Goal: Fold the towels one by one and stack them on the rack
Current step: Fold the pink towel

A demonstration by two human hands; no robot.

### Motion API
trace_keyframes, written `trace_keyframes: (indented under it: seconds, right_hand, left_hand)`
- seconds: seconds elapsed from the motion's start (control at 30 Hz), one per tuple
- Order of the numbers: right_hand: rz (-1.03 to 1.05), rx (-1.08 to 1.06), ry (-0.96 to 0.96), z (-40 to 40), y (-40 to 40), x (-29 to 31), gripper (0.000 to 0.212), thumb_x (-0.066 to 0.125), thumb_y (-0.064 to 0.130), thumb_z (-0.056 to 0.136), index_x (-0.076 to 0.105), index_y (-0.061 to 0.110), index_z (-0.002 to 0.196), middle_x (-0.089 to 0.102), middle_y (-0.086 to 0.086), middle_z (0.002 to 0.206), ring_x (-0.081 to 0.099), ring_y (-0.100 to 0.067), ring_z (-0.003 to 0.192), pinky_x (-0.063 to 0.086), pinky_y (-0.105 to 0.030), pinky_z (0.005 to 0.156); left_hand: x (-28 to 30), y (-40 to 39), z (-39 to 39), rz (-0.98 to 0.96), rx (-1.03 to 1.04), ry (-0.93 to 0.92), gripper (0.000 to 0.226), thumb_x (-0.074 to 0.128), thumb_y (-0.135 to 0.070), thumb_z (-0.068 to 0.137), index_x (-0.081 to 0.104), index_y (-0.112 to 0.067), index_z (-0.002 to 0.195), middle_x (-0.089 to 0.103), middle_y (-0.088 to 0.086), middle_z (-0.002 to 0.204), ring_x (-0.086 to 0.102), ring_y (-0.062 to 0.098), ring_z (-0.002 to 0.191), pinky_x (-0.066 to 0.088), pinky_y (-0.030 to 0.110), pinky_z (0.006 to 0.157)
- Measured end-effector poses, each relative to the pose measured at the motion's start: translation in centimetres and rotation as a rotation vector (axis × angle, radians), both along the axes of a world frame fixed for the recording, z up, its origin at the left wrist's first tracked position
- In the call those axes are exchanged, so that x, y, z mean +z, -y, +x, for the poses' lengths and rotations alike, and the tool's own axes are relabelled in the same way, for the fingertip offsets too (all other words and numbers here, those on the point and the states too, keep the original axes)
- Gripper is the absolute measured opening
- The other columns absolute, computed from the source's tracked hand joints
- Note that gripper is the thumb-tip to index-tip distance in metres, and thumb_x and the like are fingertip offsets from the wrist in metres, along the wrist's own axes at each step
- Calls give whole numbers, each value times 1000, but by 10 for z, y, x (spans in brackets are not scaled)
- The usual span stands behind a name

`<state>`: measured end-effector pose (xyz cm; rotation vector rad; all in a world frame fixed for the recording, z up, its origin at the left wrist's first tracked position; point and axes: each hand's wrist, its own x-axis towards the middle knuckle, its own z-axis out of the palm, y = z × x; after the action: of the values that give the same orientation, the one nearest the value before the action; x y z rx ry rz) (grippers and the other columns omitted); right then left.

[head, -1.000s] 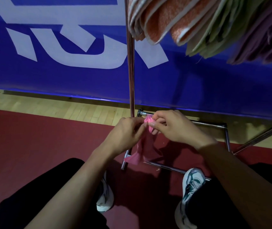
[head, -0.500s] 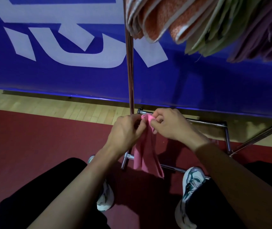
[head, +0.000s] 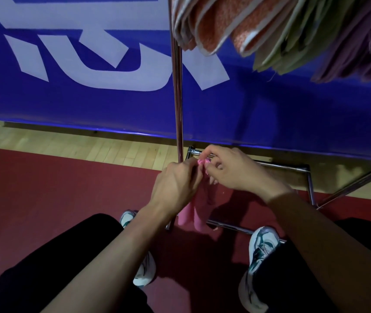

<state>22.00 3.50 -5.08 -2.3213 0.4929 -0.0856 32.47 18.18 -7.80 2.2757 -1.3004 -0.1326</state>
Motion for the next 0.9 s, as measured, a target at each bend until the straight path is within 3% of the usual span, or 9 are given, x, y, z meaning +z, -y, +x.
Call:
trace_keyframes:
  seconds: [0.17,0.3,0.5,0.63,0.77,0.9]
  right_hand:
    - [-6,-83,-55,2,-4,-3,17,56,33,94,56,32,111,73,12,61,68,2,61,60,-35,74]
    - [83,-64,-11,2,-2,-1,27,56,22,96,58,30,122,75,5,65,71,1,62,61,-35,78]
    - [135,-23,-12,3,1,-3,20,57,20,98,70,24,111,77,-2,70,76,-11,65,64,-42,75]
    - [156,-5,-36,1,3,-2,21,57,19,99,71,22,115,77,-3,73,77,-13,66,64,-40,75]
    - [183,12,-72,1,4,-2,24,55,18,101,68,21,120,77,-4,73,77,-16,67,64,-41,75]
    - [249,3,-82,-2,6,-1,30,53,12,101,67,16,127,77,-4,78,77,-17,69,65,-36,72]
  left_hand:
    - [6,-1,-10,42,68,40,35,38,-52,107,61,-26,103,69,4,76,66,36,73,42,38,57]
    - [6,0,-12,118,-9,11,32,42,-46,107,61,-22,115,73,12,92,66,44,88,39,40,62]
    - [11,-2,-13,83,-18,24,39,38,-43,109,55,-30,142,72,11,90,67,40,87,36,37,63]
    - [12,-2,-17,90,-4,-2,38,35,-42,111,56,-25,139,72,12,93,67,41,89,36,37,65]
    - [10,-2,-17,91,1,-6,35,35,-44,111,57,-22,124,72,11,91,67,41,87,38,38,64]
    - [7,-2,-12,42,-77,-74,30,41,-39,109,57,-22,128,73,11,88,67,39,82,44,40,62]
